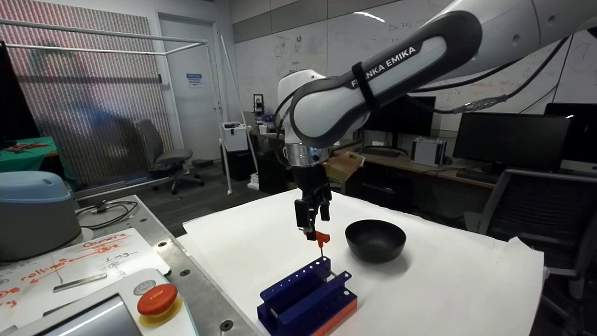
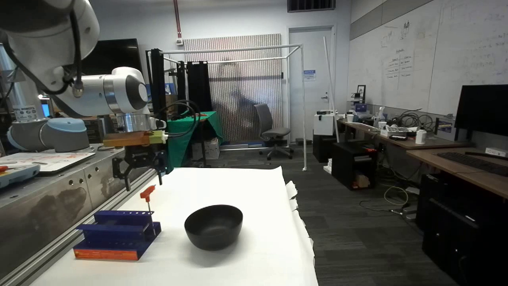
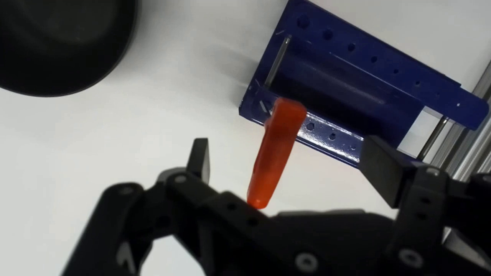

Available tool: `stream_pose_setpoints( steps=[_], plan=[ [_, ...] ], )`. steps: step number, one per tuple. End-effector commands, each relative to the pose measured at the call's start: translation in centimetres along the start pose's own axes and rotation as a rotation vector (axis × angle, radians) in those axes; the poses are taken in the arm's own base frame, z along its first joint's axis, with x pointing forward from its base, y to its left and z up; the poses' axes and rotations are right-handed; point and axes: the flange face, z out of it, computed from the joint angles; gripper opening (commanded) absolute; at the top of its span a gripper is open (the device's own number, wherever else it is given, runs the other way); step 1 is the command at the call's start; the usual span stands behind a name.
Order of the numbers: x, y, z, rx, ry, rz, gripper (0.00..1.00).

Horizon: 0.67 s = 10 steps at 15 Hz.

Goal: Put the orange object into the black bowl.

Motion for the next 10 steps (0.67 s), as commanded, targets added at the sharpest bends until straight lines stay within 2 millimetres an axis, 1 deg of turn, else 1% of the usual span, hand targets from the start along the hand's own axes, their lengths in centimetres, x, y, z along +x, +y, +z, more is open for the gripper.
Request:
stream_pose_setpoints(
  steps=[1,3,4,5,7,8,9,10],
  plan=[
    [0.9,0.5,0.3,0.044,-0.05,0.033,0.66],
    [0.9,0.8,0.5,0.061,-0.062,0.042,0.49],
    [1.0,0.9,0.6,0.067,-0.058,0.046,0.42],
    [1.0,1.0,0.5,0.078,-0.044,0.05,0.33],
    [1.0,1.1,0.1,0.088,-0.023,0.055,0.19],
    [0.9,1.2,-0.1,0.092,-0.016,0.058,0.11],
    [0.8,1.2,-0.7,0.09,-0.005,0.062,0.06],
    [0.7,1.4,-1.1,0.087,0.005,0.064,0.05]
  ],
)
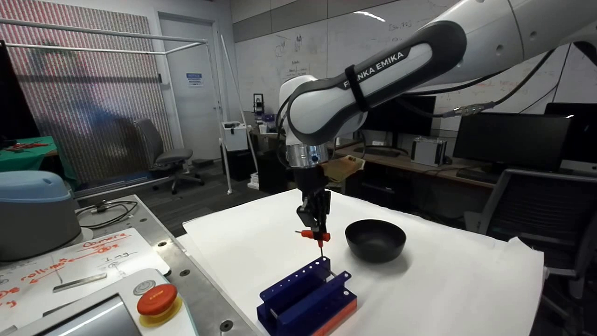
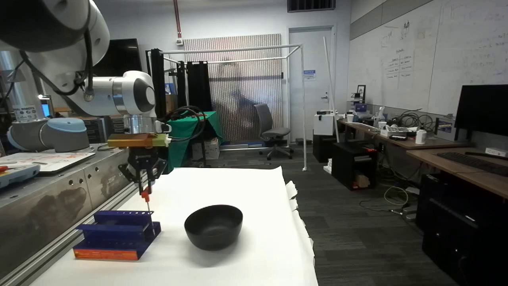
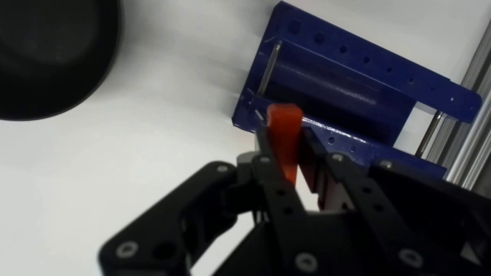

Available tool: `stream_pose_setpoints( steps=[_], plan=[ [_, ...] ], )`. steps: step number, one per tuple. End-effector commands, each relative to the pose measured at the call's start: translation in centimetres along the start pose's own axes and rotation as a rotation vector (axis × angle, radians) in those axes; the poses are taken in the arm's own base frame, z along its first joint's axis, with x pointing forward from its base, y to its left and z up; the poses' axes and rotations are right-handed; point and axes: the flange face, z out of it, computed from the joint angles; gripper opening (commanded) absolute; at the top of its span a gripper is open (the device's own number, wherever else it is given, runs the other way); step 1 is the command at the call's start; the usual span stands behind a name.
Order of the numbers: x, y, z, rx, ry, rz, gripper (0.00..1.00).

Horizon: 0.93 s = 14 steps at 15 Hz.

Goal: Put the orange object into the black bowl.

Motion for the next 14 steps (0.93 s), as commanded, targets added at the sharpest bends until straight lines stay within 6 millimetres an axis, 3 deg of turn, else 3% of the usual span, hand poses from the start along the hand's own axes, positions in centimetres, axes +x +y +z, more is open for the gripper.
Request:
stream_pose_setpoints(
  steps=[1,7,9,12,14],
  plan=[
    [-0.2,0.2,-2.8,0.019,0.053,0.019,0.09],
    [-2.8,-0.2,-9.4,-0.038,0.111,0.049,0.1],
    [-3.9,0.6,-11.4,-0.106,0.103,0.1,0.1],
    [-5.2,3.2,-12.3,-0.242,0.064,0.22,0.1],
    [-5.6,5.8,-11.1,-0.31,0.023,0.301,0.1]
  ],
)
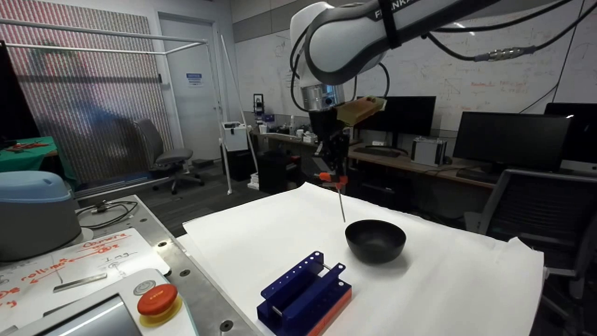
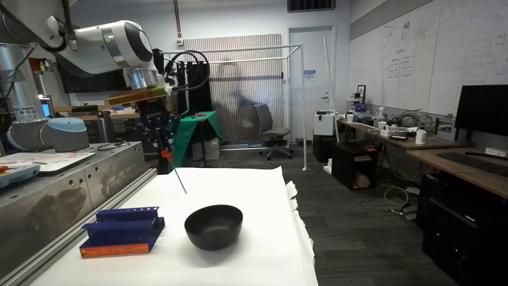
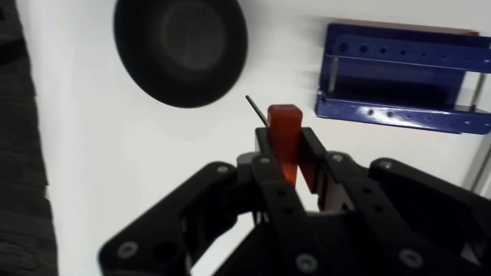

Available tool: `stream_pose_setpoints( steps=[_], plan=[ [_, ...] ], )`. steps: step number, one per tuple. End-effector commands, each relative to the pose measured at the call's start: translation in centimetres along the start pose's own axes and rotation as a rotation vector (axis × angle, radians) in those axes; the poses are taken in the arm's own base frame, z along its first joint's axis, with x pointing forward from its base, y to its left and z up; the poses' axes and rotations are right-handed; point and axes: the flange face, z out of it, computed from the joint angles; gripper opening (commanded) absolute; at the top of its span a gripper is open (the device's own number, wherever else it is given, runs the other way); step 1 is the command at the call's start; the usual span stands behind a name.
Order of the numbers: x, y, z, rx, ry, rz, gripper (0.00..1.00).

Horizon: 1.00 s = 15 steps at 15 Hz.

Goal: Put the orange object into the black bowl.

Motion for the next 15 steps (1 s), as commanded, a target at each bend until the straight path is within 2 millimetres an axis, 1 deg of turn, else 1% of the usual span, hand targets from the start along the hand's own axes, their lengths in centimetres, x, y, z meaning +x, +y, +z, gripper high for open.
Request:
stream_pose_setpoints(
  steps=[1,2,4,5,7,9,11,12,15],
  plan=[
    [-0.3,3.5,2.9,-0.124,-0.047,0.116,0.1],
    [-0.3,4.2,4.0,-0.144,-0.068,0.137,0.1],
    [0.2,5.6,7.5,-0.173,-0.097,0.158,0.1],
    [0.4,5.9,9.4,-0.185,-0.116,0.166,0.1],
    [0.8,6.3,12.6,-0.187,-0.142,0.172,0.1],
    [1.2,6.1,15.2,-0.162,-0.155,0.165,0.09],
    [1.5,6.0,16.8,-0.158,-0.158,0.163,0.1],
    [1.6,5.9,17.3,-0.161,-0.155,0.162,0.1],
    [1.7,5.8,17.0,-0.157,-0.146,0.159,0.1]
  ],
)
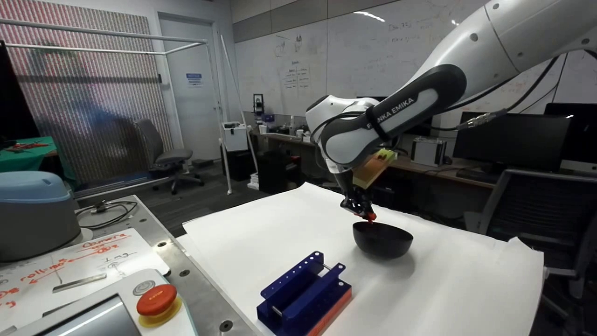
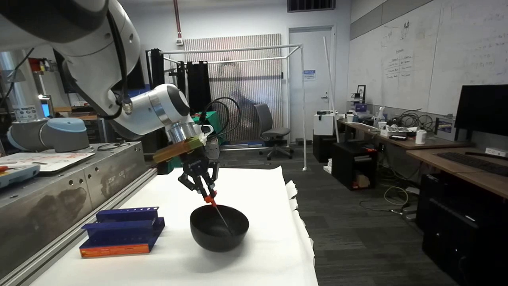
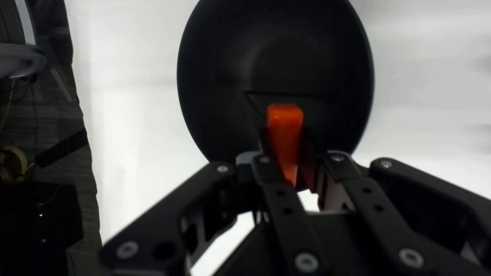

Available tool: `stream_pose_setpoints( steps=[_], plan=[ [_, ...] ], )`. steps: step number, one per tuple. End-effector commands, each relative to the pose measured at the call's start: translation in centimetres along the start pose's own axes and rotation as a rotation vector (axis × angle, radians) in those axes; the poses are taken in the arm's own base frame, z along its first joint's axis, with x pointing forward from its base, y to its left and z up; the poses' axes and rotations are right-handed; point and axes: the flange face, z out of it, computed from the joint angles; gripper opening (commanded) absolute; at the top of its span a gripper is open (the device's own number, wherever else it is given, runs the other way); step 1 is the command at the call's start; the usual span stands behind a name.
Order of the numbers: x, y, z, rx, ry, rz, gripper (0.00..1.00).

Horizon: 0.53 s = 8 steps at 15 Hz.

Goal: Put the orange object into the black bowl.

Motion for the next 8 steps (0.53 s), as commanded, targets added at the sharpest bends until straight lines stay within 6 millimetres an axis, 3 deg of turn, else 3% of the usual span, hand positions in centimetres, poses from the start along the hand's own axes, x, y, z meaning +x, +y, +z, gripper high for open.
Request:
stream_pose_setpoints(
  steps=[1,2,4,8],
  plan=[
    [0.5,-0.2,0.0,0.01,0.024,0.007,0.1],
    [0.5,-0.2,0.2,0.015,0.019,0.003,0.11],
    [0.3,-0.4,0.2,0.024,0.017,-0.004,0.47],
    [-0.4,-0.4,-1.0,0.082,0.045,-0.022,0.78]
  ],
)
